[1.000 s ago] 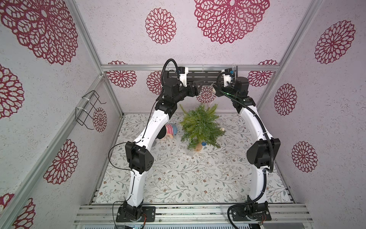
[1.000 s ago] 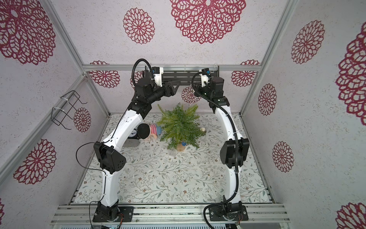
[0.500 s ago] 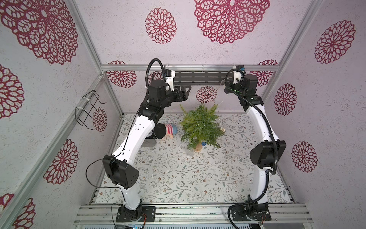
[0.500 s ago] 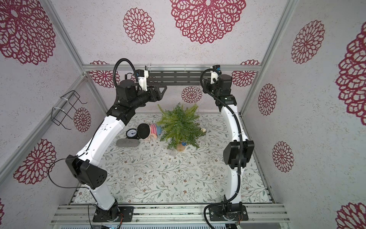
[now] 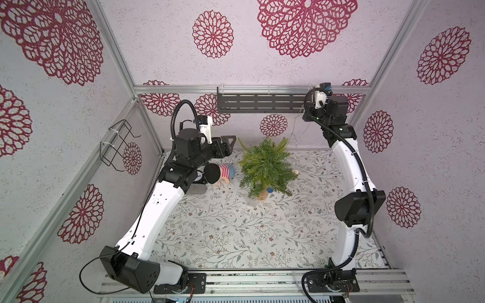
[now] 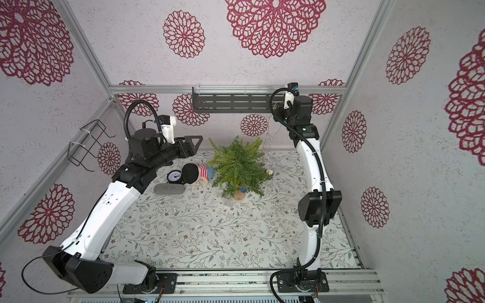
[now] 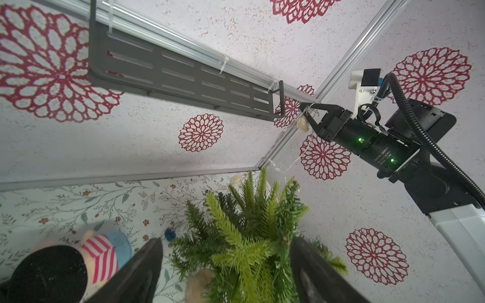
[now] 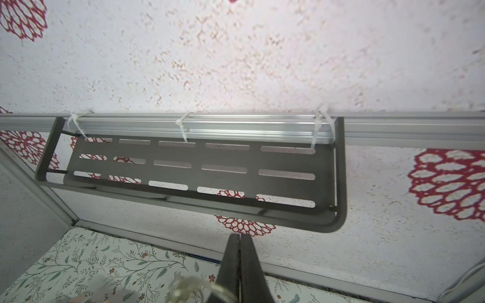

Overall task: Remove string lights from the small christmas tree
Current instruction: Remove the light string from the Christmas tree.

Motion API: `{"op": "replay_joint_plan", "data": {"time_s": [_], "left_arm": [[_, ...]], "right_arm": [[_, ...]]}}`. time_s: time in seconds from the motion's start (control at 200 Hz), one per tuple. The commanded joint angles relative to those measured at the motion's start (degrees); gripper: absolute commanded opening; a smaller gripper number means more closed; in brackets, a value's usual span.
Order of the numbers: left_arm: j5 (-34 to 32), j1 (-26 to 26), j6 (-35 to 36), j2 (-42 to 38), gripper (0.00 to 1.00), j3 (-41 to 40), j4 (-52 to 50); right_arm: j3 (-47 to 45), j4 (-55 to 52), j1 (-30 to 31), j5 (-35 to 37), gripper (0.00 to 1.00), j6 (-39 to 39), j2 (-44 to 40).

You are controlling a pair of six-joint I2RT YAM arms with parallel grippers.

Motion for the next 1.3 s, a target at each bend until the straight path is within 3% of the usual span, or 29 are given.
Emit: {"op": "replay_joint_plan", "data": {"time_s": [0.0, 0.235, 0.48, 0.65, 1.056, 1.296], "left_arm": [[-0.8, 0.3, -2.7, -4.6, 0.80, -4.5, 1.1], [1.9, -0.3, -7.6, -14.1, 0.80, -18.6, 4.1], [1.8, -1.1, -9.9, -26.7, 0.81, -30.6, 4.4], [5.4, -1.9, -10.2, -29.5, 0.81, -33.1, 4.2], [3.2, -7.8, -10.4, -32.2, 0.81, -37.3, 5.2], [2.8, -8.1, -11.0, -32.8, 0.81, -39.6, 7.8]], "right_arm": [[1.9, -1.4, -0.2, 4.9, 0.00, -2.9, -5.7], [-4.4, -3.4, -0.2, 10.9, 0.00, -3.6, -10.0], [-5.0, -8.6, 0.3, 14.4, 0.00, -3.6, -12.9], [-5.1, -11.9, 0.8, 16.9, 0.00, -4.8, -15.5], [-8.0, -16.4, 1.6, 20.1, 0.00, -7.2, -21.8], [-10.3, -18.7, 4.2, 22.9, 0.00, -7.4, -24.7]]}}
